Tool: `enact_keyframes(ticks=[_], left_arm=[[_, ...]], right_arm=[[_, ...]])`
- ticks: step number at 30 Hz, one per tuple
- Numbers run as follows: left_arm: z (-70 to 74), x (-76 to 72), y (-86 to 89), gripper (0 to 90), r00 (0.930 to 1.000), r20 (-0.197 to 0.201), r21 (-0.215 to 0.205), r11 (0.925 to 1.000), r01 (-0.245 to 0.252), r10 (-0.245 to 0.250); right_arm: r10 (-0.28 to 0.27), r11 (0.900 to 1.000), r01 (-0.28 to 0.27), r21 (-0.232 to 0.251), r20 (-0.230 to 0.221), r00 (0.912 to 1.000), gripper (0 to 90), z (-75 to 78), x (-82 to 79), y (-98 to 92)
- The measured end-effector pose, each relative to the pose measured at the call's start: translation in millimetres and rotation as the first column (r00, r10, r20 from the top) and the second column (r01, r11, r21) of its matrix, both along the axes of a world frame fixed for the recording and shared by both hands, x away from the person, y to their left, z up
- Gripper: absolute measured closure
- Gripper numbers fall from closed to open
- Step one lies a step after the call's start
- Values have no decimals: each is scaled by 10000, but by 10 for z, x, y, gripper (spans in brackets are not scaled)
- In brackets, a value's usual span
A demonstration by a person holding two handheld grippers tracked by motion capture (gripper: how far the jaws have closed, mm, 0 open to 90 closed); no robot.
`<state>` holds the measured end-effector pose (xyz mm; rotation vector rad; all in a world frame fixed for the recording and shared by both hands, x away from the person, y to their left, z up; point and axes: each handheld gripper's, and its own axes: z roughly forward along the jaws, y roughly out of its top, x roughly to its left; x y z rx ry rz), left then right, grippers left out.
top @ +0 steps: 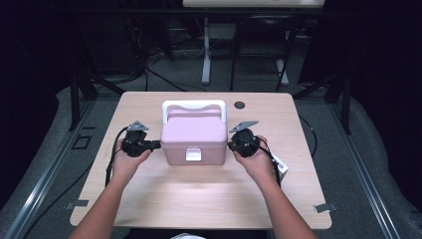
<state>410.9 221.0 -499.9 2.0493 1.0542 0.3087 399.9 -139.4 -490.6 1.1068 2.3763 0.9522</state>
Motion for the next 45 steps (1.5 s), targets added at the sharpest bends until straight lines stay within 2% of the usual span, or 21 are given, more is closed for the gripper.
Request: enact_keyframes(ticks=[17,23,27,29,36,39,45], left_arm=[[-2,-221,29,900,9993,-20,-21,9993,366,-366],[6,-291,28,900,9987,-60,53,9987,512,-512],[3,-321,29,900,9991,-62,5,9991,430,-430],[6,-344,25,900,9988,18,116,9988,482,-483],[6,-442,39,900,9978,-66,53,9978,663,-662],[3,-489,38,900,9976,-78,-9,9976,695,-695],[23,-564,21,900,9958,-107,216,9956,910,-907]], right_arm=[[-12,9997,15,232,-141,9999,900,-10,-194,-22],[68,9998,-66,214,-98,9999,900,-12,-273,-32],[163,9996,-163,242,5,9999,900,-20,-346,-34],[192,9995,-193,260,36,9998,900,-25,-379,-35],[252,9995,-254,197,83,9996,900,-24,-467,-40],[223,9992,-224,345,34,9997,900,-33,-523,-56],[301,9990,-302,316,42,9995,900,-31,-598,-76]])
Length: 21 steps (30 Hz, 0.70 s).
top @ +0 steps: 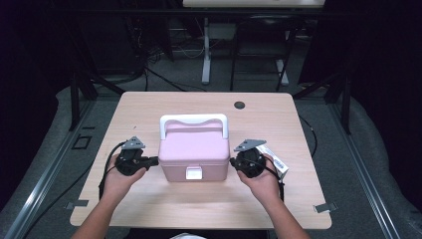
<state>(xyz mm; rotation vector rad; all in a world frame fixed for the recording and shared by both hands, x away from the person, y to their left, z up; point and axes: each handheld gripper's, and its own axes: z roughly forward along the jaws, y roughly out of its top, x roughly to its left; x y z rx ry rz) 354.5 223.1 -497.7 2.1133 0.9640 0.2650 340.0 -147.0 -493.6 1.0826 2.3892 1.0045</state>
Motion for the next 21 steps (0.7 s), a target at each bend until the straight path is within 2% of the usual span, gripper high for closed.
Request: enact_keyframes(ticks=[2,5,12,16,21], left_arm=[[-7,-16,-1,900,10000,68,-40,10000,-58,58],[-3,-59,12,900,10000,-49,-52,10000,15,-15],[-13,-193,23,900,9999,-46,-148,9998,149,-150],[-20,-230,25,900,9999,-15,-229,9997,124,-124],[-12,-293,27,900,9997,-85,-181,9996,239,-240]], right_arm=[[11,10000,-11,1,-24,10000,900,2,-28,1],[124,9999,-124,-26,-36,9999,900,4,-82,-3],[108,9990,-103,424,-116,9999,900,-22,-228,-42],[199,9988,-195,453,-80,9998,900,-29,-276,-50],[322,9992,-323,233,38,9995,900,-21,-343,-42]])
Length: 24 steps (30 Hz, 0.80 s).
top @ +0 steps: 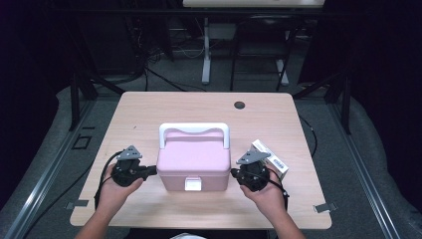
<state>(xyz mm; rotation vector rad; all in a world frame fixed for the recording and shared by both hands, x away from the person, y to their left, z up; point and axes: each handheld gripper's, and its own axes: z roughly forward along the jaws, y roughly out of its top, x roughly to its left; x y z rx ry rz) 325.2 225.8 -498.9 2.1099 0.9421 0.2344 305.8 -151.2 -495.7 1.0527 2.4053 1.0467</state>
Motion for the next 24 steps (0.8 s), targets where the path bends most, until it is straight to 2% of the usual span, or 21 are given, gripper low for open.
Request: enact_keyframes(ticks=[7,16,18,20,22,24], left_arm=[[3,-53,11,900,9997,-82,-5,9997,239,-239],[1,-130,11,900,9998,-107,-43,9998,186,-186],[-1,-133,15,900,9997,-125,-89,9997,210,-211],[3,-110,40,900,9989,-328,-221,9992,328,-335],[7,-88,72,877,9988,-377,-457,9986,284,-302],[34,-73,124,858,9995,-298,-359,9993,93,-104]], right_arm=[[166,9998,-164,120,-221,9996,900,7,-96,-31],[327,9995,-325,64,-299,9990,900,18,-151,-36],[372,9993,-371,28,-304,9988,900,20,-155,-36],[455,9990,-456,-20,-350,9984,900,24,-156,-43],[609,9980,-599,181,-546,9967,880,12,-127,-74],[571,9981,-555,267,-641,9963,847,-3,-93,-110]])
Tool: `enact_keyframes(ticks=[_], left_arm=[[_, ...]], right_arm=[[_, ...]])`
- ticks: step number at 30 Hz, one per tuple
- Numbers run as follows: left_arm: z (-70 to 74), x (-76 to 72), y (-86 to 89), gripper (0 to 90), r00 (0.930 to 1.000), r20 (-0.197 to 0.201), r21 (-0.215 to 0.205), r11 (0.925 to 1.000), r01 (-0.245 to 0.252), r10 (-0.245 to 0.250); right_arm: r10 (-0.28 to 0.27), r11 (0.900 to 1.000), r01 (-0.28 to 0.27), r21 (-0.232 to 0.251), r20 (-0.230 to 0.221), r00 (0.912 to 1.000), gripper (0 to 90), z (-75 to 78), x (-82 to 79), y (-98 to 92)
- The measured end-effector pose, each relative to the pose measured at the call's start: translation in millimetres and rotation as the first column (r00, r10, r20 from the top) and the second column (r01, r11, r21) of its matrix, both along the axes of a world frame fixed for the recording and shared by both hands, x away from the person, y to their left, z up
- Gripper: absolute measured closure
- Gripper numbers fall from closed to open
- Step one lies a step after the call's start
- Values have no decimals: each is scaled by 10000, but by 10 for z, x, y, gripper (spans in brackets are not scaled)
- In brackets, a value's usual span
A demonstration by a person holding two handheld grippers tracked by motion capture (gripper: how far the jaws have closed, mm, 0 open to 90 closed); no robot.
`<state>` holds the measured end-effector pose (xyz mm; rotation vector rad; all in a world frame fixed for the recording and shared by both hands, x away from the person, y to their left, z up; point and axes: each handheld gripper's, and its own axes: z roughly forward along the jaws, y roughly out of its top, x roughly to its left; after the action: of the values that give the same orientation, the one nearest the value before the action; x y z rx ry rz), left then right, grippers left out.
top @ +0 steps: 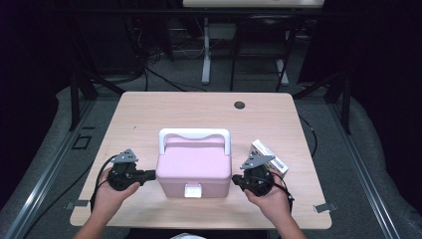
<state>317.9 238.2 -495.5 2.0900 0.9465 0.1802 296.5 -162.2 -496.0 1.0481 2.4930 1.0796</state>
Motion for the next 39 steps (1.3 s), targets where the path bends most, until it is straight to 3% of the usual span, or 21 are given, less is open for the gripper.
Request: enact_keyframes(ticks=[3,7,16,23,27,34,39], left_arm=[[66,7,84,832,9998,89,-128,9998,-156,157],[194,10,175,762,9998,183,-312,9995,6,0],[396,49,149,635,9993,235,-205,9993,298,-293],[539,156,65,657,9978,347,-302,9978,583,-573],[615,199,7,650,9962,643,-392,9974,606,-581],[702,280,-35,614,9952,647,-319,9966,757,-735],[716,316,-76,598,9947,671,-125,9968,794,-784]], right_arm=[[-146,9998,148,-155,151,9998,824,35,23,-51],[-389,9992,390,-48,252,9989,754,149,56,-142],[-446,9988,442,191,224,9988,672,411,149,-233],[-557,9983,548,207,442,9975,640,560,232,-154],[-258,9991,240,363,514,9983,647,637,271,-98],[-57,9983,2,585,935,9956,651,753,343,9],[25,9981,-70,606,729,9973,649,797,410,73]])
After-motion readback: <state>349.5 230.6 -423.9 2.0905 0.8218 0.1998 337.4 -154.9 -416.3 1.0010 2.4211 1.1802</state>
